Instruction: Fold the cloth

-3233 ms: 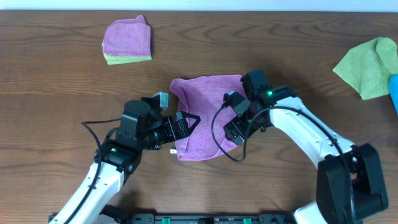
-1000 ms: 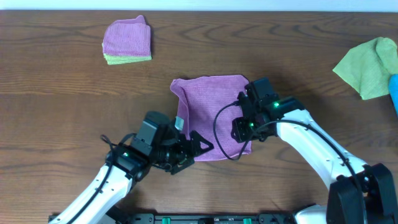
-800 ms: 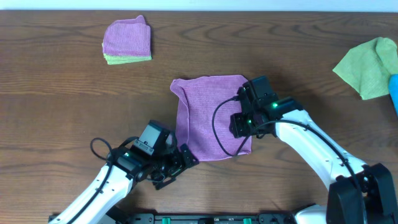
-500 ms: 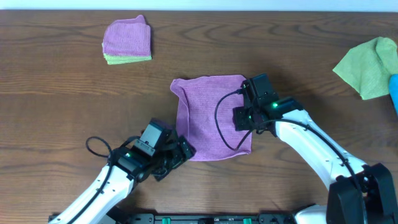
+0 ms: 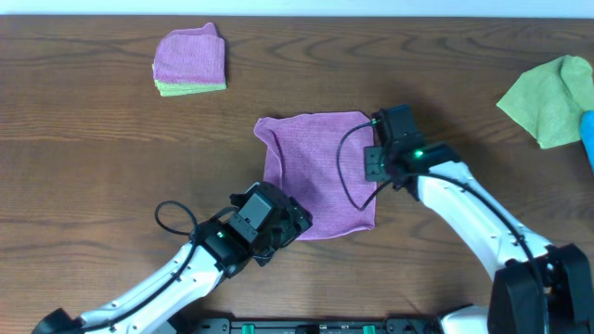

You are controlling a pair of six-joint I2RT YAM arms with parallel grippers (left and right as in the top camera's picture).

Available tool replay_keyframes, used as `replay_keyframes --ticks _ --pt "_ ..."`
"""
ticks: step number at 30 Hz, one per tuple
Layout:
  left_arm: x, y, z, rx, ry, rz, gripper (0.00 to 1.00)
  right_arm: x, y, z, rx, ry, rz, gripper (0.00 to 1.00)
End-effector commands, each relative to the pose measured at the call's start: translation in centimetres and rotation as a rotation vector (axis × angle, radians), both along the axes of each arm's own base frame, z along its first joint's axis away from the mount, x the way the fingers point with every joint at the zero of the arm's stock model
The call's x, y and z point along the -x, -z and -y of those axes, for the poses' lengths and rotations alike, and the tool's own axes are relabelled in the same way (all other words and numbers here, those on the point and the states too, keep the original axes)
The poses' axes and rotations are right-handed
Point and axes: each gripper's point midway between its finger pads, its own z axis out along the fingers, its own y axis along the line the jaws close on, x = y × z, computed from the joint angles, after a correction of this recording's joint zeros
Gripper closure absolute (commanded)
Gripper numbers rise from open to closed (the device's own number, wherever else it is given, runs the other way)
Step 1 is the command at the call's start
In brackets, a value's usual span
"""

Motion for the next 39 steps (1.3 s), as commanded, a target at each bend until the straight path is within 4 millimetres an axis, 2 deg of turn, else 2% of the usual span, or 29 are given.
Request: replay_keyframes --ticks 1,4,8,13,15,19,24,28,31,34,37,39 --pt "-0.8 0.8 -0.6 -0.059 -0.048 0.010 0.05 -1.3 -1.1 2.2 0.010 0.069 0.043 0.46" --pt "-1.8 1.6 -1.5 -0.114 -0.090 0.041 0.05 -1.4 -1.1 2.7 -0.013 0.086 0.037 0.46" --pt "-3.2 1.8 -2.2 -0.162 -0.138 0.101 0.05 -1.4 -1.0 2.5 -0.043 0.078 0.028 0.46" --pt "-5.3 0.6 -1.6 -0.129 -0.176 0.198 0.05 -1.2 -1.0 1.8 -0.066 0.036 0.019 0.46" --pt "-5.6 0.6 -2.0 -0.147 -0.192 0.214 0.05 -1.2 -1.0 1.8 -0.066 0.036 0.019 0.46" --pt "-5.0 1.3 -2.9 -0.191 -0.194 0.184 0.05 -1.2 -1.0 1.8 -0.065 0.034 0.018 0.46" --pt "-3.9 1.5 -1.8 -0.138 -0.151 0.125 0.05 -1.0 -0.9 0.7 -0.110 -0.012 0.004 0.47" --pt "-1.7 2.0 -0.7 -0.081 -0.093 0.009 0.05 -0.6 -1.0 -0.6 -0.167 -0.046 -0.012 0.49" --pt "0.3 3.0 -1.7 -0.122 -0.074 -0.089 0.05 -0.4 -1.0 -1.2 -0.177 -0.064 -0.016 0.50" --pt "1.3 3.9 -3.4 -0.200 -0.108 -0.134 0.05 0.2 -1.1 -3.0 -0.248 -0.112 -0.039 0.59" --pt "0.4 3.6 -3.4 -0.197 -0.127 -0.092 0.05 0.9 -0.7 -4.5 -0.308 -0.151 -0.056 0.79" --pt "-0.5 3.2 -3.1 -0.182 -0.138 -0.054 0.05 1.3 0.0 -4.9 -0.337 -0.151 -0.066 0.84"
